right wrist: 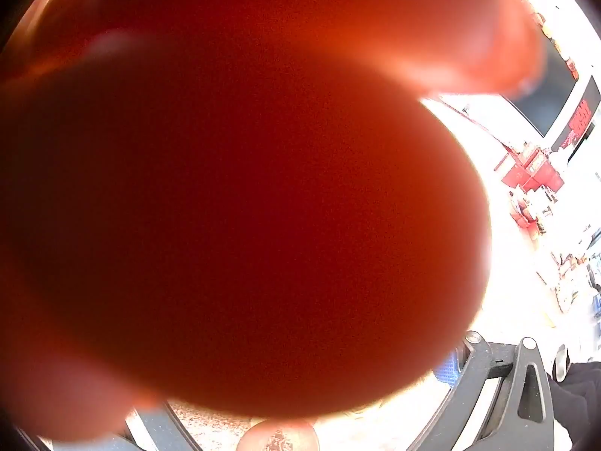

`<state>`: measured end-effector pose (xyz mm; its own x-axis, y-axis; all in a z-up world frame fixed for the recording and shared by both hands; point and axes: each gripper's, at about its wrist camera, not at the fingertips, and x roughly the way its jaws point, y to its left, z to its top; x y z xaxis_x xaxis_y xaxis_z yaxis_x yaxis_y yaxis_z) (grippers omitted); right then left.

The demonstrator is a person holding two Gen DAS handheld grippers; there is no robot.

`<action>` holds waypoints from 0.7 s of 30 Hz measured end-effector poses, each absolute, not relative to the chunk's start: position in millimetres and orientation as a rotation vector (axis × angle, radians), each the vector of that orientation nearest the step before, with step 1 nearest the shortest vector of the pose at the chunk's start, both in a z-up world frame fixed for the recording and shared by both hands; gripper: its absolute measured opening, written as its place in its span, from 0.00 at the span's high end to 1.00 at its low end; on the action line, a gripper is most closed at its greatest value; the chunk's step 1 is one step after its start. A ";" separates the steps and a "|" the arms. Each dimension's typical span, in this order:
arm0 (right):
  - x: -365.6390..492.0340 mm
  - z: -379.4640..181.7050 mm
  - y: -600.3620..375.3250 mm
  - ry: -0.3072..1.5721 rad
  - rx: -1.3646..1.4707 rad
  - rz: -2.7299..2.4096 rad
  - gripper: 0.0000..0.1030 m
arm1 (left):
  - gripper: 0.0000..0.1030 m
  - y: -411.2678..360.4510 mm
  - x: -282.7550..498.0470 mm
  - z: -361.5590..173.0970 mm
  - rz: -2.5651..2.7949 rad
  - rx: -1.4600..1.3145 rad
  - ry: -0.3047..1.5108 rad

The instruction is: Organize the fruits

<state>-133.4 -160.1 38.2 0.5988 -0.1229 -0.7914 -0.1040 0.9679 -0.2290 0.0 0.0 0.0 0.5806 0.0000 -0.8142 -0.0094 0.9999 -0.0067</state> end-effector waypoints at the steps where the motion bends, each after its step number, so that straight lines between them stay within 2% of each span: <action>1: -138.3 38.5 -162.0 0.930 -0.261 -0.011 0.00 | 0.00 0.0 0.0 0.0 0.006 -0.011 0.951; 21: -147.5 39.0 -174.5 0.936 -0.254 -0.009 0.00 | 0.00 0.0 0.0 0.0 0.005 -0.011 0.951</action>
<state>-147.5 -174.5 39.0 0.5956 -0.1169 -0.7947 -0.1023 0.9703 -0.2194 0.0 0.0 0.0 0.5807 -0.0001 -0.8141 -0.0093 0.9999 -0.0068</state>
